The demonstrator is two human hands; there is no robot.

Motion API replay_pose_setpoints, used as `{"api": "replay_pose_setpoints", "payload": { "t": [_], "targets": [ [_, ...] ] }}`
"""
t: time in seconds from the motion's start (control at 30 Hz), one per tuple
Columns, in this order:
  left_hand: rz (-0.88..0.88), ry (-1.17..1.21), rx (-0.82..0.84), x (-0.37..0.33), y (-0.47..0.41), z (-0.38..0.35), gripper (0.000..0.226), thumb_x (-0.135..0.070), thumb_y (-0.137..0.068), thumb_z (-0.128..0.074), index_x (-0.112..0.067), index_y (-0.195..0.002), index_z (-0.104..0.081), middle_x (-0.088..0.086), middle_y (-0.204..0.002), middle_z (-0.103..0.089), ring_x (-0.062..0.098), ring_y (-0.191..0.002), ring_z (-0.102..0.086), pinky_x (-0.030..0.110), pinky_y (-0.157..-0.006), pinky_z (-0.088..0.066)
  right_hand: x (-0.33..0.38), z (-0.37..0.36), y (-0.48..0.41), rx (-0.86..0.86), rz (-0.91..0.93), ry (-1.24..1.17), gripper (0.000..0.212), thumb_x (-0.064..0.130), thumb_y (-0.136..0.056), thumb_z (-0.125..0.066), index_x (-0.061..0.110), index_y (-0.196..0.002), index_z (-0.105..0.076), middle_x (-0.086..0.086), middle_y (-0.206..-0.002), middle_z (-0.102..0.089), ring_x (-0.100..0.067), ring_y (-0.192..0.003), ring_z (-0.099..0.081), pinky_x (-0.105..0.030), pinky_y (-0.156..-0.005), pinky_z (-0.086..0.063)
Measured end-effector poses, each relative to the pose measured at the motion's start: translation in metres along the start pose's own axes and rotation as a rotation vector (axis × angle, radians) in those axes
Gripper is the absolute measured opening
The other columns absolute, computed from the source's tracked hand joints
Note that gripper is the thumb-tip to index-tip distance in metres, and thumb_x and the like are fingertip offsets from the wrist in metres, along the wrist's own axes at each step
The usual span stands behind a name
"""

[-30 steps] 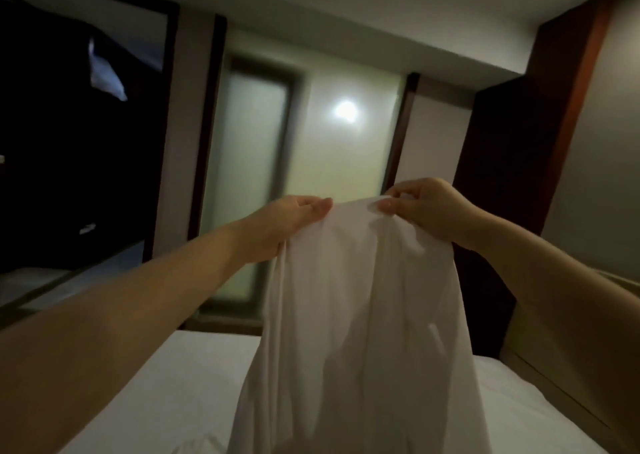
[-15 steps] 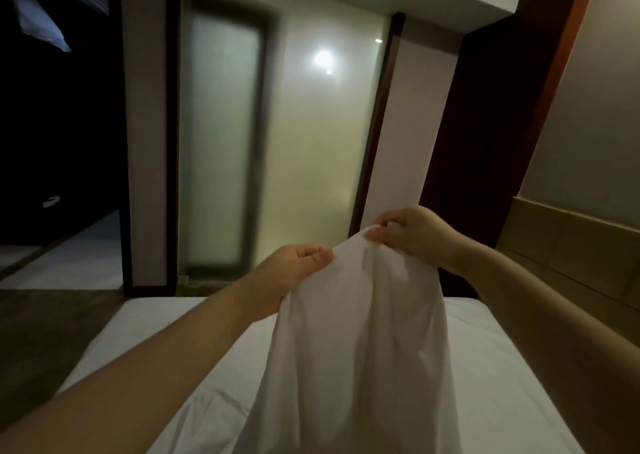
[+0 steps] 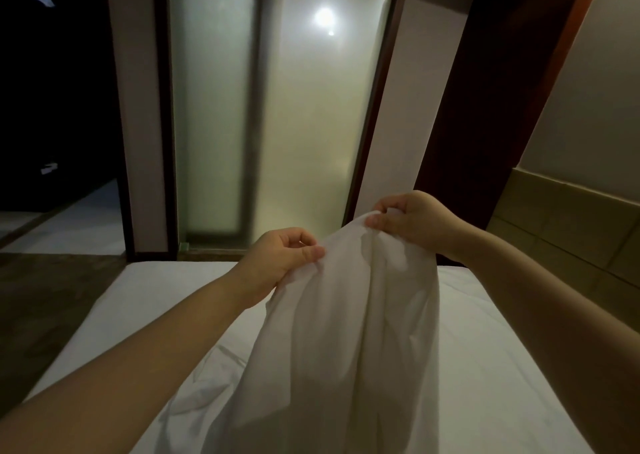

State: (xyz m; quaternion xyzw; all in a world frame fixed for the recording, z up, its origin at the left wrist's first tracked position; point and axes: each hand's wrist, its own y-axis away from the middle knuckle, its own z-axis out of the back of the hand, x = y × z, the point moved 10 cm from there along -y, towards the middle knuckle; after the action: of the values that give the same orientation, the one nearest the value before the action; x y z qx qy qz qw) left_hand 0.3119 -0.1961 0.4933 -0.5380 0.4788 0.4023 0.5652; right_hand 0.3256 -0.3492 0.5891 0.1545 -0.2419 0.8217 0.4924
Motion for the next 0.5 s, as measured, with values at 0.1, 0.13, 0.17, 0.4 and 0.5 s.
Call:
{"api": "replay_pose_setpoints", "payload": {
  "t": [0.1, 0.13, 0.17, 0.4, 0.5],
  "targets": [
    [-0.018, -0.015, -0.021, 0.001, 0.007, -0.008, 0.006, -0.021, -0.071, -0.072, -0.015, -0.073, -0.07, -0.001, -0.072, -0.069, 0.013, -0.07, -0.063, 0.022, -0.063, -0.05, -0.004, 0.001, 0.008, 0.009, -0.003, -0.028, 0.016, 0.034, -0.089, -0.061, 0.027, -0.075, -0.066, 0.008, -0.076, -0.063, -0.006, -0.072, -0.06, -0.015, -0.061, -0.048],
    [-0.013, -0.001, -0.028, 0.001, 0.01, -0.01, 0.001, -0.018, -0.073, -0.071, -0.017, -0.073, -0.072, 0.0, -0.074, -0.07, 0.013, -0.071, -0.064, 0.022, -0.064, -0.051, -0.005, 0.001, 0.01, 0.01, -0.002, -0.035, 0.015, 0.034, -0.088, -0.061, 0.027, -0.075, -0.066, 0.007, -0.075, -0.063, -0.006, -0.072, -0.06, -0.015, -0.061, -0.048],
    [-0.019, 0.01, -0.041, 0.001, 0.013, -0.012, 0.005, -0.013, -0.075, -0.071, -0.017, -0.073, -0.073, 0.0, -0.074, -0.071, 0.013, -0.071, -0.065, 0.022, -0.064, -0.051, -0.007, 0.002, 0.012, 0.009, -0.001, -0.039, 0.015, 0.034, -0.088, -0.062, 0.026, -0.076, -0.066, 0.007, -0.075, -0.063, -0.006, -0.071, -0.06, -0.015, -0.06, -0.049],
    [0.018, -0.012, 0.029, 0.001, 0.035, -0.036, 0.01, -0.017, -0.086, -0.061, -0.012, -0.085, -0.069, -0.002, -0.076, -0.069, 0.01, -0.072, -0.064, 0.021, -0.065, -0.054, -0.013, 0.003, 0.023, -0.01, 0.007, -0.091, 0.021, 0.033, -0.087, -0.064, 0.013, -0.082, -0.07, -0.009, -0.08, -0.066, -0.013, -0.069, -0.058, -0.022, -0.063, -0.05],
    [0.138, -0.029, 0.107, 0.013, 0.043, -0.05, 0.018, -0.023, -0.091, -0.053, -0.012, -0.09, -0.068, -0.006, -0.074, -0.071, 0.007, -0.069, -0.067, 0.017, -0.062, -0.053, -0.01, 0.001, 0.029, -0.005, 0.029, -0.104, 0.021, 0.033, -0.087, -0.064, 0.013, -0.087, -0.071, -0.012, -0.085, -0.068, -0.013, -0.069, -0.059, -0.023, -0.064, -0.052]
  ]
}}
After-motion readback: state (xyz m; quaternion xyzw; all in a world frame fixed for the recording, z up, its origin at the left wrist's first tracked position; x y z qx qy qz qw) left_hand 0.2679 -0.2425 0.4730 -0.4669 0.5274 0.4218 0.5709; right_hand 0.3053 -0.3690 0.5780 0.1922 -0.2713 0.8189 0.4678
